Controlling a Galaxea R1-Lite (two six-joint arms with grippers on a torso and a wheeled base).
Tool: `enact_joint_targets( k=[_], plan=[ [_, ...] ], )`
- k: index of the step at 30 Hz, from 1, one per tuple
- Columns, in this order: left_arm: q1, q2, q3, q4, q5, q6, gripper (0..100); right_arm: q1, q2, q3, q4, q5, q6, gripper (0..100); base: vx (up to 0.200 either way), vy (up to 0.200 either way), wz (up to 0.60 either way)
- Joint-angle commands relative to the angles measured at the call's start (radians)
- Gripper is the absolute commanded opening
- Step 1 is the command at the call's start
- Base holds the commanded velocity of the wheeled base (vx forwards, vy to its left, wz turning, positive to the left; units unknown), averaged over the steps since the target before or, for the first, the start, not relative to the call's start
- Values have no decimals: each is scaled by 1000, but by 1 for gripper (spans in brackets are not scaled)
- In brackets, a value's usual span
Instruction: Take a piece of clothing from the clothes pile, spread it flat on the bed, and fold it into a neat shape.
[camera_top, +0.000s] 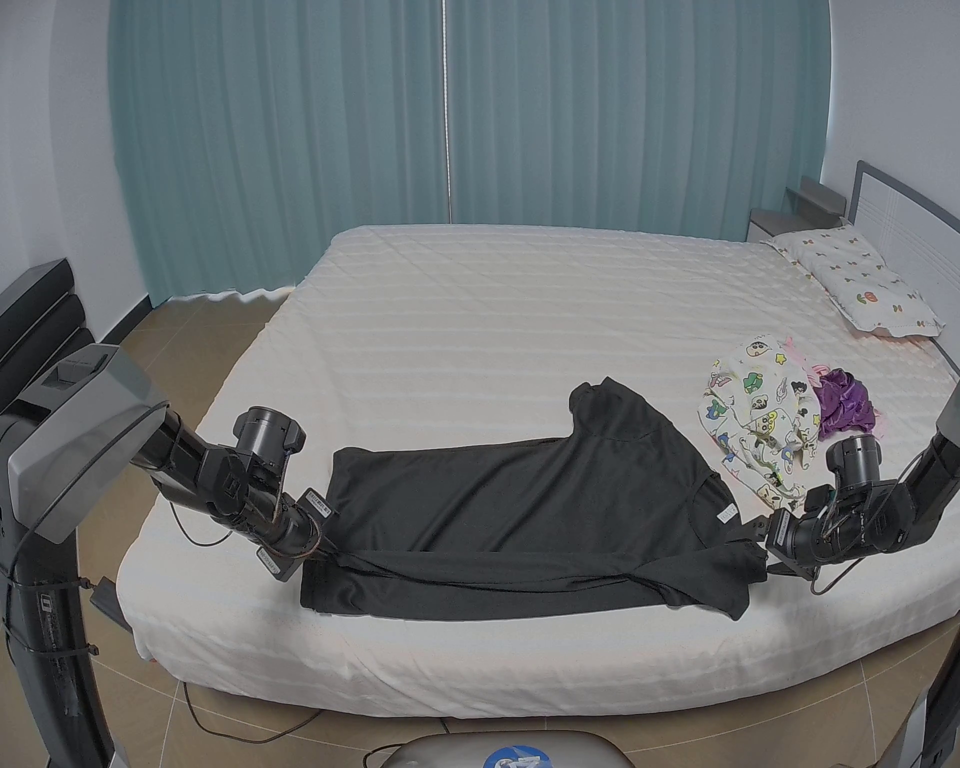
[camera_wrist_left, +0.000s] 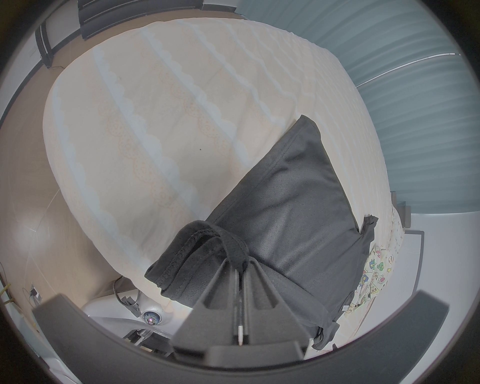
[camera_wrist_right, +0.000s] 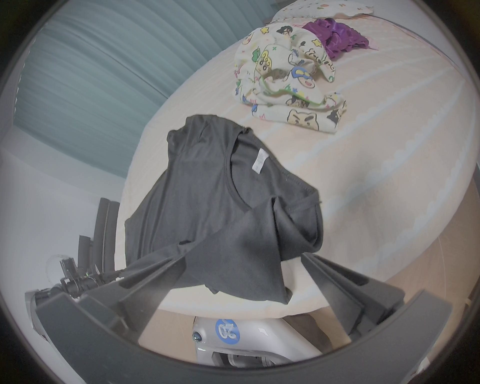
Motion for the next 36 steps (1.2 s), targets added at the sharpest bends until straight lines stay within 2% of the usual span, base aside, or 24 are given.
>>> enact_joint_targets(
  k=[1,9,10,14,23,36],
  plan=[
    [0,-2,2,0,0,-2,0,-27,-10,-15,-5,8,0,100,0,0,0],
    [1,-6,6,0,-2,-7,0,-23,59,-47,-17,11,17,100,0,0,0],
    [3,-8,8,-2,-2,-7,0,-23,81,-66,-22,12,43,100,0,0,0],
    [3,-9,9,0,-2,-8,0,-26,120,-110,-28,61,92,100,0,0,0],
    [4,-11,16,0,-5,-10,0,-13,222,-187,-30,70,97,100,0,0,0],
    [4,-12,22,0,-6,-11,0,13,229,-201,-30,74,97,100,0,0,0]
  ],
)
